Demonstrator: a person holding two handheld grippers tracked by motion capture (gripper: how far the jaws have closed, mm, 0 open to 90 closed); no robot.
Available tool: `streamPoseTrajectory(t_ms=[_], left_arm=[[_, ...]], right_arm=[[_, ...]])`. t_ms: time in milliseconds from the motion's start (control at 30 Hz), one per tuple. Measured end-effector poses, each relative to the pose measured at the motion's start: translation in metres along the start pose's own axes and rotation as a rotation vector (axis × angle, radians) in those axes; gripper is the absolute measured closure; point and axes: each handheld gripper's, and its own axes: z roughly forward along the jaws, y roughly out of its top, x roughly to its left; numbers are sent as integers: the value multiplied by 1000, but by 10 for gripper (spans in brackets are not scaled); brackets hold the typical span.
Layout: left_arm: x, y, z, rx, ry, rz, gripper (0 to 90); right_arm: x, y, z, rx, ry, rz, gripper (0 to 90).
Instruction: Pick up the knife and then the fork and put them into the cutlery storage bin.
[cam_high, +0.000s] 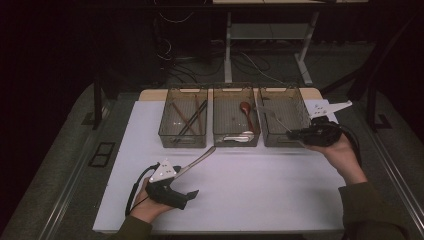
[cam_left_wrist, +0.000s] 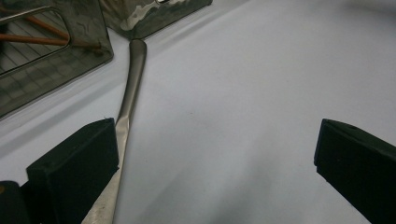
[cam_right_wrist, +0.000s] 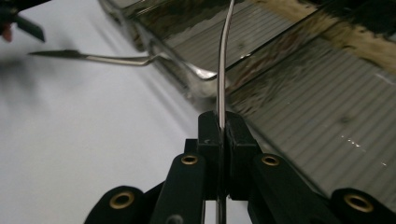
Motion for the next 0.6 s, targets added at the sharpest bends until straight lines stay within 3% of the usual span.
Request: streamPoseTrajectory(t_ms=[167, 367, 600], left_arm=[[0, 0, 0, 3, -1, -3, 0], [0, -1, 1, 3, -14, 2, 0], [-1, -1, 2, 0, -26, 10, 0]], right_arm=[[-17, 6, -2, -32, -47, 38, 862], [-32, 11, 2, -25, -126, 64, 862], [-48, 11, 12, -27, -171, 107, 861]])
